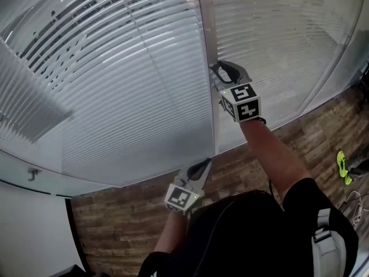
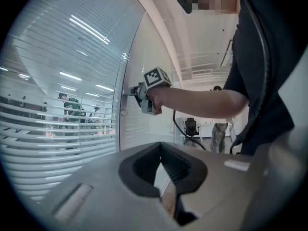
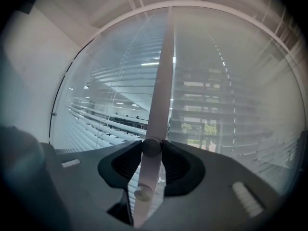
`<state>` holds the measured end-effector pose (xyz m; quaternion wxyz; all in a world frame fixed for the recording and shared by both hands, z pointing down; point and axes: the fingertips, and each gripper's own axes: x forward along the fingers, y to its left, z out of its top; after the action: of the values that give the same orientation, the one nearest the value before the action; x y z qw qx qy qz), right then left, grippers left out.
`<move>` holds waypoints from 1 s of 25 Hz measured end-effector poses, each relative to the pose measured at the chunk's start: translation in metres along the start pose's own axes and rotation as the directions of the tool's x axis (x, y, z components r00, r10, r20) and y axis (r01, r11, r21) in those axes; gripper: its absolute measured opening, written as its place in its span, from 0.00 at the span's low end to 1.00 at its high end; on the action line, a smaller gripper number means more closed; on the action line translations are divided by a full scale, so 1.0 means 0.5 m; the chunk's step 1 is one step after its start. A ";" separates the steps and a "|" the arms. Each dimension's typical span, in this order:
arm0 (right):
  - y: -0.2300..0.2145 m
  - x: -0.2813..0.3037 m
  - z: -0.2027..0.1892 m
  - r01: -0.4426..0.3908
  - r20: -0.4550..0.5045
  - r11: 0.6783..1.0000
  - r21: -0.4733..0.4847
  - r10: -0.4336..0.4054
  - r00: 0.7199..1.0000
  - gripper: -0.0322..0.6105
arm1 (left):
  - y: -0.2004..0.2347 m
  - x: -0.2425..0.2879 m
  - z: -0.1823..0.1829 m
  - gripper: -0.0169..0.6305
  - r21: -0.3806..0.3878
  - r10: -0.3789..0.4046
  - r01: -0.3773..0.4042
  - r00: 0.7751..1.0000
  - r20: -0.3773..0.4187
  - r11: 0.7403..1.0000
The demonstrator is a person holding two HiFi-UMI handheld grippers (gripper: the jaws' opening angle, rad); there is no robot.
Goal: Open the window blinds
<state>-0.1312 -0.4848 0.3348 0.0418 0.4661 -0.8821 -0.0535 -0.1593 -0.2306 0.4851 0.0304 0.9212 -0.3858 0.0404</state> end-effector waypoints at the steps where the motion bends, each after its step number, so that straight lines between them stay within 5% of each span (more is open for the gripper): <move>1: 0.000 0.000 0.002 0.002 0.005 1.000 0.023 -0.002 1.000 0.26 | 0.001 0.000 -0.002 0.03 0.006 0.001 -0.001 1.000 0.005 1.000; 10: -0.004 -0.001 0.008 -0.015 0.027 0.980 0.196 0.010 1.000 0.26 | 0.001 -0.005 -0.006 0.03 0.004 0.003 -0.003 1.000 0.001 1.000; 25: -0.001 -0.004 0.011 -0.041 0.051 0.977 0.208 0.031 0.998 0.28 | 0.006 -0.011 -0.009 0.03 0.008 0.014 -0.014 1.000 0.002 1.000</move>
<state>-0.1306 -0.4831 0.3292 -0.0271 0.4506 -0.8918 0.0292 -0.1658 -0.2284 0.4890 0.0258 0.9187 -0.3919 0.0412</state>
